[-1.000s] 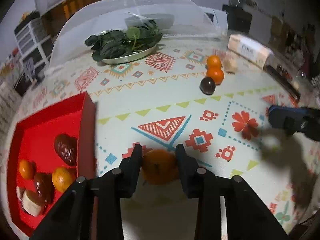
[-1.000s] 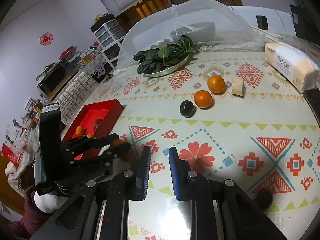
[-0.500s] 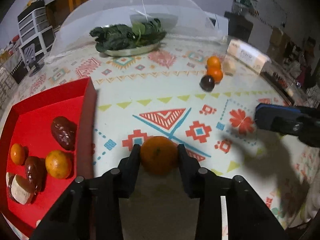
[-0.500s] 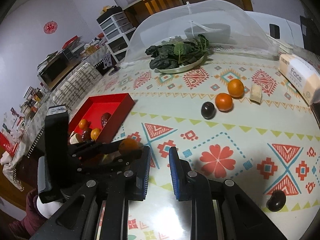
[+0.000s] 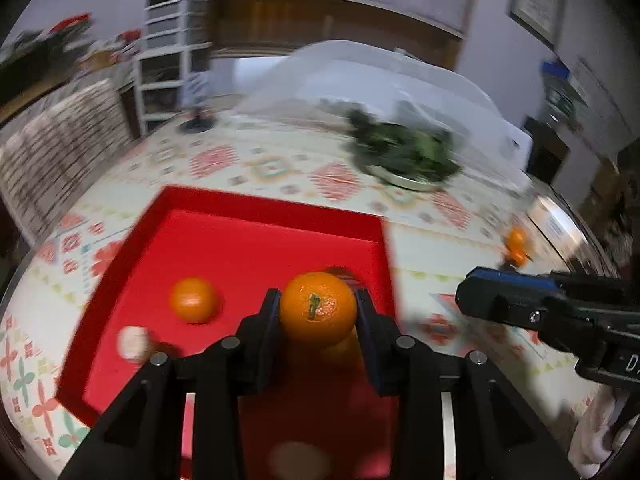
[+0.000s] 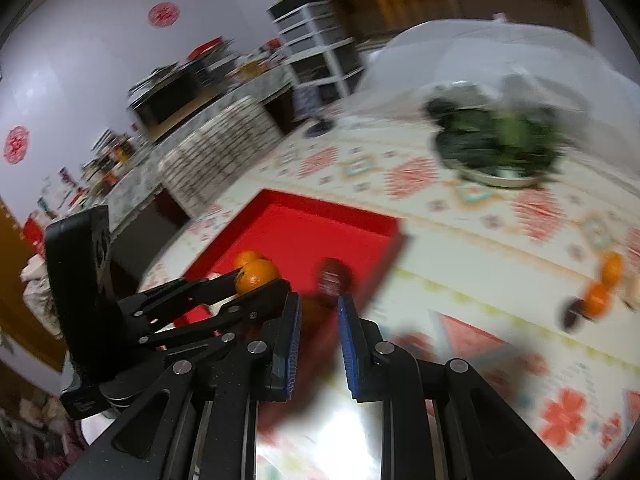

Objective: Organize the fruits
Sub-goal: 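Lower the orange into the red tray and open the left tool, then grasp an orange on the tablecloth with the right tool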

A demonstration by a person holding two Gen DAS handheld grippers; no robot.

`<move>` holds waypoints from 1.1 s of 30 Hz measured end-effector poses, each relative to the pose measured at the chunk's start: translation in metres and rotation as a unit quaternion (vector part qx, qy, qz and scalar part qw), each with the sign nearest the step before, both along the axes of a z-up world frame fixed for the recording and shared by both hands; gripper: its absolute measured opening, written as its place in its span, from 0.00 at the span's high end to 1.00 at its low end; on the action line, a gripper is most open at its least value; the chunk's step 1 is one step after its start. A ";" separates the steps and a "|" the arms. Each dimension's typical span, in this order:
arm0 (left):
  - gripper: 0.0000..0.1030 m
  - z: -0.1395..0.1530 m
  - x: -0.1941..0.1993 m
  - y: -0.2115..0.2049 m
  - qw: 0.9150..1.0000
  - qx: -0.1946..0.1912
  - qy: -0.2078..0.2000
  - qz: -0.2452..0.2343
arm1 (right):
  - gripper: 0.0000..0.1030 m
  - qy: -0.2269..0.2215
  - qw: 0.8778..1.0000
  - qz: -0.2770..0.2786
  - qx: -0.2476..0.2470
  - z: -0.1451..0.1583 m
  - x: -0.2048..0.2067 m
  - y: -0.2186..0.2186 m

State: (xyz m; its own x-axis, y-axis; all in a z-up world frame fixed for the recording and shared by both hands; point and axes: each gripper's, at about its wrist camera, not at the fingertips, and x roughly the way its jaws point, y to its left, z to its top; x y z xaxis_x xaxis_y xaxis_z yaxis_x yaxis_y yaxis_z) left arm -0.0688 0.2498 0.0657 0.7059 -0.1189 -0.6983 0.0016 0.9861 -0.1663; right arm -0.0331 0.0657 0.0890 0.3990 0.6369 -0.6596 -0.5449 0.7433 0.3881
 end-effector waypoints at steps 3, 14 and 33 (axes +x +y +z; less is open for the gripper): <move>0.65 -0.008 0.004 0.035 0.999 -0.014 0.009 0.033 | 0.80 0.018 1.000 0.021 0.006 -0.008 0.015 0.032; 0.63 -0.025 0.009 0.087 0.995 -0.064 0.016 0.072 | 0.80 0.090 0.996 0.018 0.019 -0.046 0.068 0.079; 0.53 -0.008 -0.007 0.081 0.995 -0.084 -0.012 0.058 | 0.71 0.018 0.994 -0.109 -0.014 0.006 0.061 -0.058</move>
State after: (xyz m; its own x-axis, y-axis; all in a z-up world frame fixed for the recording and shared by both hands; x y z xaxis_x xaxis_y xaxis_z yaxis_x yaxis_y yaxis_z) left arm -0.0759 0.3306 0.0575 0.7383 -0.1487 -0.6579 -0.1047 0.9383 -0.3296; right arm 0.0280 0.0079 0.0947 0.5004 0.5196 -0.6925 -0.3563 0.8526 0.3822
